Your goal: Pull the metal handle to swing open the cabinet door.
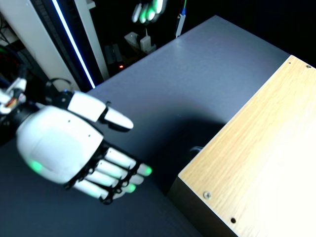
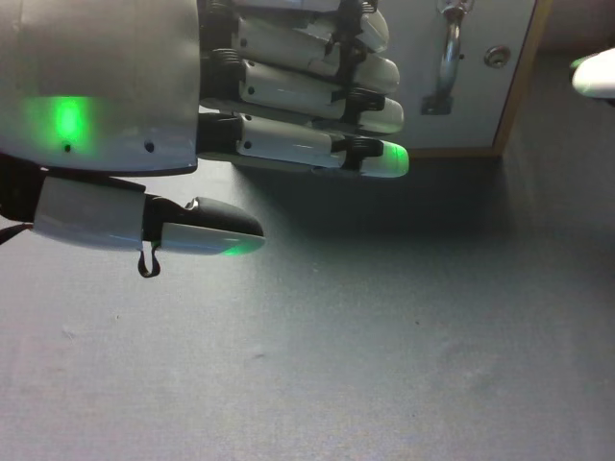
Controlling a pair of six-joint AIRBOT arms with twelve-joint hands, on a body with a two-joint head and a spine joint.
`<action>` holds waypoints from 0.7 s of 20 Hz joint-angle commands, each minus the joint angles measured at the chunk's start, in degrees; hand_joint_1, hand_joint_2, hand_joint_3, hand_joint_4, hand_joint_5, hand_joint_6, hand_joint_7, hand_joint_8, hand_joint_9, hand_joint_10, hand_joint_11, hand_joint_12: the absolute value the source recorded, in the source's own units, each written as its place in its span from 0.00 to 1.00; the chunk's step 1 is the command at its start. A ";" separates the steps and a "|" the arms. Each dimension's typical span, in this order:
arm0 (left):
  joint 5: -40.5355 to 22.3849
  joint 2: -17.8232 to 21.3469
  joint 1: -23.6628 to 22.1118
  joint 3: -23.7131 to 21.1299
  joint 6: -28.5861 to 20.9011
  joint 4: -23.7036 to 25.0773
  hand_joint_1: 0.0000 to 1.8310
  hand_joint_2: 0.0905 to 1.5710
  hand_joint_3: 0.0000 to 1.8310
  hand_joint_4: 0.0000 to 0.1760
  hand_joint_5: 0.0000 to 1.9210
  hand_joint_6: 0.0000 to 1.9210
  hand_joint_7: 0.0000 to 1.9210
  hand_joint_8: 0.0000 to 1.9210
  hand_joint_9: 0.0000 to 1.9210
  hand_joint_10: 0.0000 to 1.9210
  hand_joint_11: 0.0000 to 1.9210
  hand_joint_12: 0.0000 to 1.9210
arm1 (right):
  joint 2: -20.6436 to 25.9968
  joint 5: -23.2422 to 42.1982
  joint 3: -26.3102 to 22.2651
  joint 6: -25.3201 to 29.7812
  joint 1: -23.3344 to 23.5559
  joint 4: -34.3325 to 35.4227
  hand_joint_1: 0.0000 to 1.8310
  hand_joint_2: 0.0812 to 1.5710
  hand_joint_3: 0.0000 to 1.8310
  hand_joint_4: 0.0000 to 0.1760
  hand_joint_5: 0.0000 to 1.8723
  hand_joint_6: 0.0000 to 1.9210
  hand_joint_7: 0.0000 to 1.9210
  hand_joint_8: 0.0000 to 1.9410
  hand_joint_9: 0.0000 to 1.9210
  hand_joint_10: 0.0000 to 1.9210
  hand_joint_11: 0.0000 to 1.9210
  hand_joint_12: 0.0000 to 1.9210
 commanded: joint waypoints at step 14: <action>-1.45 0.43 -0.69 0.09 0.44 -5.64 0.00 1.00 0.02 0.00 0.20 0.00 0.21 0.00 0.19 0.00 0.01 0.42 | -0.01 -0.95 -2.30 0.43 0.99 2.34 0.00 1.00 0.01 0.00 0.12 0.00 0.12 0.00 0.12 0.00 0.00 0.34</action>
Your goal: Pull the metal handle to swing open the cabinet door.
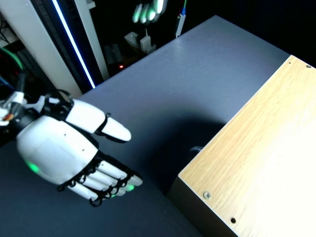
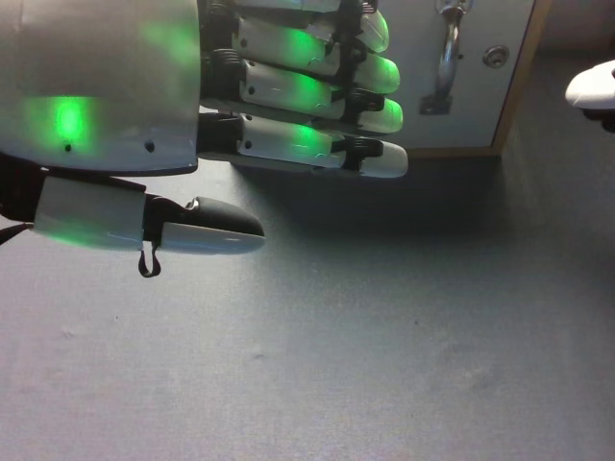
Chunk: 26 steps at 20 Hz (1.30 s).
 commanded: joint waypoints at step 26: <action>-1.45 0.43 -0.69 0.09 0.44 -5.64 0.00 1.00 0.03 0.00 0.20 0.00 0.21 0.00 0.20 0.00 0.02 0.41 | -6.86 -5.47 0.46 21.34 0.51 -11.74 0.00 1.00 0.02 0.00 0.13 0.00 0.12 0.00 0.12 0.00 0.00 0.35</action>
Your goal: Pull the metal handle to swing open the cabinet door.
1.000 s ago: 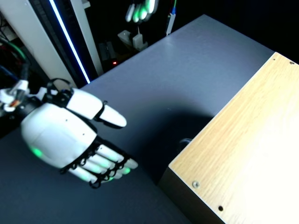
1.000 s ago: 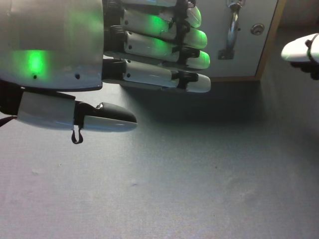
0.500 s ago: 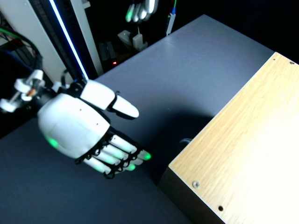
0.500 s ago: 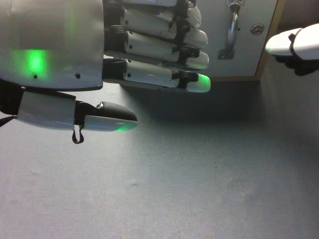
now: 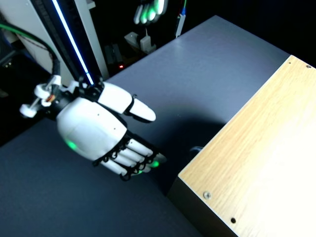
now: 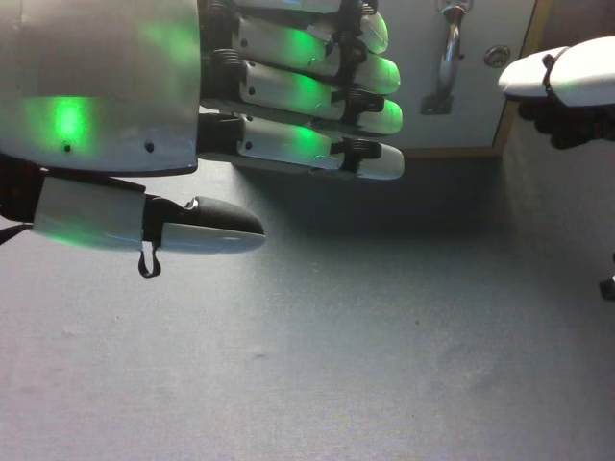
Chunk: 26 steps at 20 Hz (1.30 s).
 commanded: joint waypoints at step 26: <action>-1.47 0.43 -0.69 0.09 0.44 -5.66 0.00 1.00 0.03 0.00 0.19 0.00 0.21 0.00 0.20 0.00 0.02 0.41 | -5.71 0.01 5.67 9.94 0.38 -2.54 0.00 1.00 0.02 0.00 0.12 0.00 0.13 0.00 0.12 0.00 0.00 0.35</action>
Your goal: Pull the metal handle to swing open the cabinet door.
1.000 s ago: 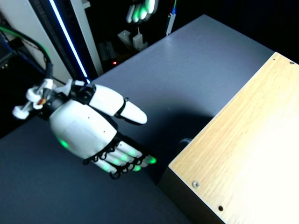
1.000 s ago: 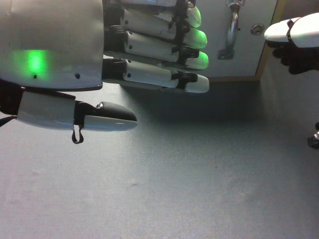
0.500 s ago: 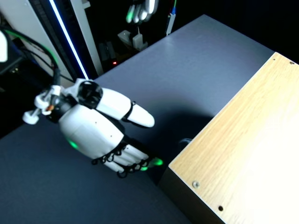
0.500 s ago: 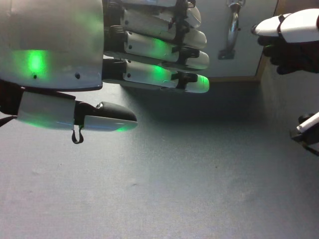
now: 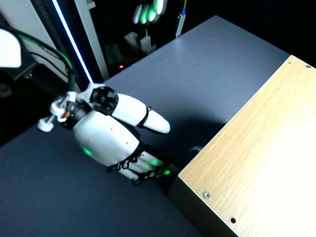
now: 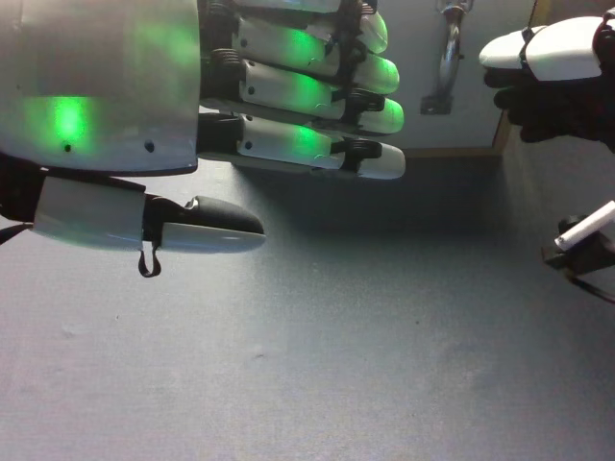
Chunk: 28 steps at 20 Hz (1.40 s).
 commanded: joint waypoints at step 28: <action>-1.45 0.43 -0.71 0.09 0.44 -5.66 0.00 1.00 0.03 0.00 0.19 0.00 0.21 0.00 0.19 0.00 0.01 0.42 | -2.59 5.71 2.76 14.00 -2.51 -12.53 0.00 1.00 0.02 0.00 0.12 0.00 0.13 0.00 0.12 0.00 0.00 0.34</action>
